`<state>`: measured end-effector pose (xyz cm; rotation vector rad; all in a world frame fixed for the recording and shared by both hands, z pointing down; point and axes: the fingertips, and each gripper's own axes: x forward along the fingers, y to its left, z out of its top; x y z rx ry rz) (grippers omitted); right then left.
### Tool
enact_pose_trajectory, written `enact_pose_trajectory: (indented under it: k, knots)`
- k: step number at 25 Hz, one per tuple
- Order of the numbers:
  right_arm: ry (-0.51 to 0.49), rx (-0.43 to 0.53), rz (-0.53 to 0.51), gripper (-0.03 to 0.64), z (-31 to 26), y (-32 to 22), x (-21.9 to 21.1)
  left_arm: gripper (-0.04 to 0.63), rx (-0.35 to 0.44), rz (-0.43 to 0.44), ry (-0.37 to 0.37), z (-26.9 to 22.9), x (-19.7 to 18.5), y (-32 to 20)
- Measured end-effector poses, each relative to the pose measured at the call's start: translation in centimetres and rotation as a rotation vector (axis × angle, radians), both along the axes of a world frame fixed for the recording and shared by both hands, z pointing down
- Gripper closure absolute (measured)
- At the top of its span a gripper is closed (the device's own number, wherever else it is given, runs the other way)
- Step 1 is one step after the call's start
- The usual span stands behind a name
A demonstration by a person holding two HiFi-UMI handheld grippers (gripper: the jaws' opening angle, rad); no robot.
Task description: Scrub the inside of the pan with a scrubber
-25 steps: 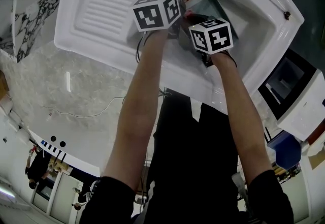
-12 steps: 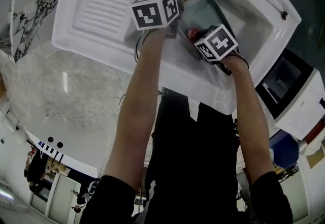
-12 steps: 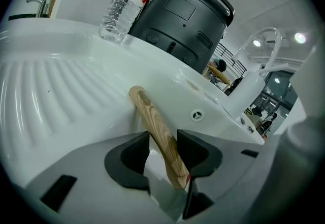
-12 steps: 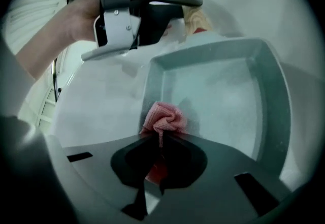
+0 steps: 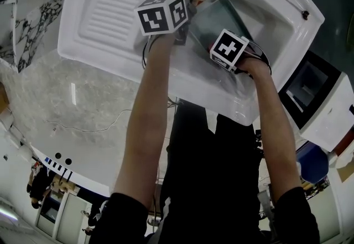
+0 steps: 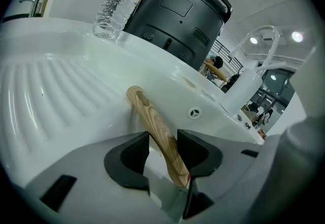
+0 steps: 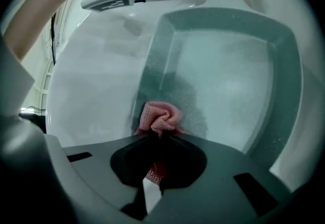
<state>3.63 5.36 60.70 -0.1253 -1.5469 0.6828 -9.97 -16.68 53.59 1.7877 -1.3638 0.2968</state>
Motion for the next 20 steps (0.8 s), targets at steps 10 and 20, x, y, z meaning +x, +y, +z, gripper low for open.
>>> enact_pose_trajectory:
  k: [10,20]
  knots:
    - [0.233,0.211,-0.152,0.583,0.6,-5.1,5.5,0.408,0.006,0.025,0.007,0.0,0.3,0.0]
    - [0.369,0.607,-0.324,0.583,0.5,-9.9,5.4,0.41,-0.013,0.015,0.012,0.1,0.2,-0.1]
